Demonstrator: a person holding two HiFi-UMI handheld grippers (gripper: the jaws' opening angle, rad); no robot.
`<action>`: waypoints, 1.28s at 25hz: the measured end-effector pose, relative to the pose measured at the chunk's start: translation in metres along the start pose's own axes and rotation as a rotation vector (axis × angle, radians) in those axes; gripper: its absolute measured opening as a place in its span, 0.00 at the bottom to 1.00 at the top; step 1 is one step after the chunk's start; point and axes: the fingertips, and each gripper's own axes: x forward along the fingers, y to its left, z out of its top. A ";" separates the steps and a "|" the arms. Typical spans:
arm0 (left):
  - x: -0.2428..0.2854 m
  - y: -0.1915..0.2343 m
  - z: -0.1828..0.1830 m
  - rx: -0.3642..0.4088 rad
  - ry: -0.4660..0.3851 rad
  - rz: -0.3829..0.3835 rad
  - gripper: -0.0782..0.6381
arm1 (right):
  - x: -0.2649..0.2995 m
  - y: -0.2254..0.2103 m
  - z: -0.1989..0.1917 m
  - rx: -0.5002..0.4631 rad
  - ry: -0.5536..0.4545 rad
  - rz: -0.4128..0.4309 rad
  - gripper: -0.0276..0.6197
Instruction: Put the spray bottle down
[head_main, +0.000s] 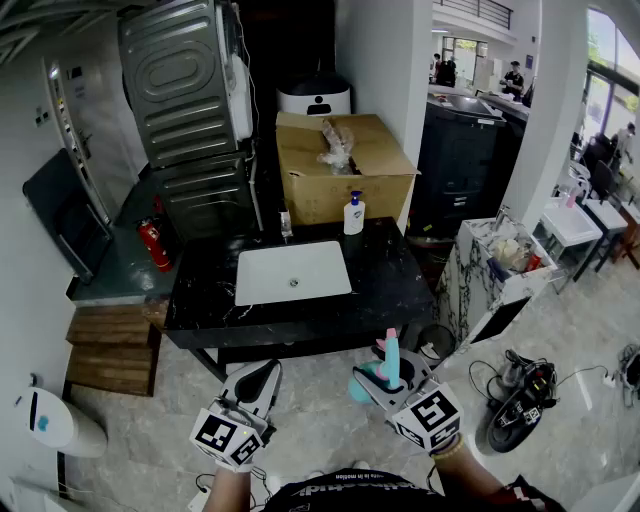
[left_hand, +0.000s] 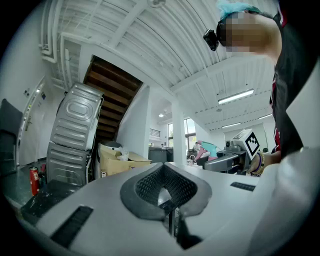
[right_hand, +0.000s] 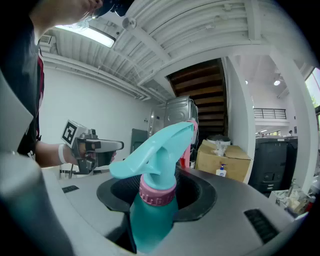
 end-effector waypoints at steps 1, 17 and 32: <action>0.000 -0.001 0.000 0.000 0.000 0.000 0.13 | -0.001 0.000 0.000 0.002 0.000 0.000 0.38; -0.004 -0.010 0.006 0.003 0.002 -0.005 0.13 | -0.010 -0.001 0.004 0.038 -0.011 -0.004 0.38; 0.007 -0.022 -0.002 -0.003 0.010 -0.007 0.13 | -0.022 -0.009 -0.004 0.041 -0.010 0.009 0.38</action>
